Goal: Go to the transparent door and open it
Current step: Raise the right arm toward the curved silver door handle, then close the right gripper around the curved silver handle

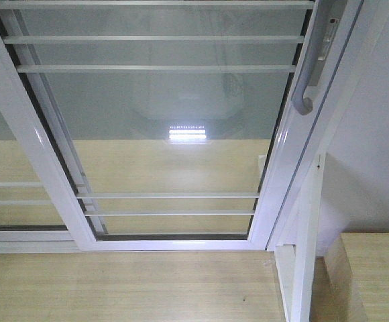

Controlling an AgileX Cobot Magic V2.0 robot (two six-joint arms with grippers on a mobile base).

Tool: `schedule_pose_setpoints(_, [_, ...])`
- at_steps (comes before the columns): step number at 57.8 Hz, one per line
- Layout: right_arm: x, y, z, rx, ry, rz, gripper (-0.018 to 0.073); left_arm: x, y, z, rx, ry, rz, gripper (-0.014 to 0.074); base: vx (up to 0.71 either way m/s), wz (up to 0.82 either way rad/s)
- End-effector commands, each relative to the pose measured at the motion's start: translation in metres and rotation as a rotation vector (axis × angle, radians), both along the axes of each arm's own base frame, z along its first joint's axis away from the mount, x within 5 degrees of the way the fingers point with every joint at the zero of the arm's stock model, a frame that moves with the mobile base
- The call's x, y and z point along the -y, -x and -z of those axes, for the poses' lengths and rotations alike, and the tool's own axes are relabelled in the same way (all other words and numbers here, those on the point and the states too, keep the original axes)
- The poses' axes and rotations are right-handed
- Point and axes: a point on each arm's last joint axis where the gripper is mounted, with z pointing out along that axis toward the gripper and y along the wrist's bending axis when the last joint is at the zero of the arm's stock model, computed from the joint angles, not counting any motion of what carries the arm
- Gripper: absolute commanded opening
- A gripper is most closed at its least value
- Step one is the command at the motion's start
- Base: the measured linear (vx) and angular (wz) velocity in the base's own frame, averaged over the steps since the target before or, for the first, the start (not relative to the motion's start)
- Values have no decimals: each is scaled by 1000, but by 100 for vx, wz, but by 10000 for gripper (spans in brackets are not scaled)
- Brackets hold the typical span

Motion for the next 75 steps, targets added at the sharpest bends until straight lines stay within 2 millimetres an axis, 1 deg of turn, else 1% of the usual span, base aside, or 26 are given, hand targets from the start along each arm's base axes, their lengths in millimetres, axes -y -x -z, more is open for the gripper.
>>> schedule_pose_setpoints(1, [0, -6, -41, 49, 31, 7, -6, 0, 0, -39, 78, 7, 8, -6, 0, 0])
schedule_pose_setpoints(5, [0, -18, -60, 41, 46, 10, -6, 1, -7, -55, 78, 6, 8, -6, 0, 0])
schedule_pose_setpoints(8, [-1, -30, -73, 46, 48, 8, -6, 1, -18, -67, 58, 5, 8, -6, 0, 0])
schedule_pose_setpoints(12, [-1, -49, -80, 22, 49, 5, -6, 1, -33, -76, 31, 5, 8, -6, 0, 0])
schedule_pose_setpoints(15, [-2, -63, -82, 6, 49, 2, -6, 2, -48, -77, -2, 4, 8, -6, 0, 0])
schedule_pose_setpoints(20, [-3, -87, -75, -41, 38, -4, -6, 3, -71, -73, -35, 3, 8, -6, 0, 0])
schedule_pose_setpoints(23, [-3, -101, -66, -95, 31, -6, -6, 3, -84, -67, -68, 2, 8, -6, 0, 0])
schedule_pose_setpoints(28, [-3, -118, -54, -172, 33, -7, -4, 4, -101, -57, -130, 1, 8, -1, 0, 0])
schedule_pose_setpoints(35, [-4, -139, -37, -257, 54, -9, 4, 4, -117, -45, -209, -2, 7, 13, 0, 0])
schedule_pose_setpoints(44, [-5, -155, -25, -292, 54, -13, 42, 5, -132, -36, -229, -2, 7, 66, 0, 0])
schedule_pose_setpoints(50, [-5, -162, -20, -295, 53, -16, 95, 5, -137, -35, -216, -16, 10, 145, 0, 0])
schedule_pose_setpoints(59, [-5, -167, -14, -321, 54, -17, 239, 8, -144, -28, -247, -85, 29, 313, 0, 0])
schedule_pose_setpoints(64, [-5, -168, -13, -323, 54, -17, 349, 9, -144, -27, -246, -106, 35, 401, 0, 0])
schedule_pose_setpoints(69, [-5, -169, -13, -314, 45, -18, 446, 9, -144, -29, -228, -104, 36, 449, 0, 0])
schedule_pose_setpoints(75, [-6, -173, -15, -265, 5, -23, 498, 9, -144, -29, -225, -102, 37, 461, 0, 0])
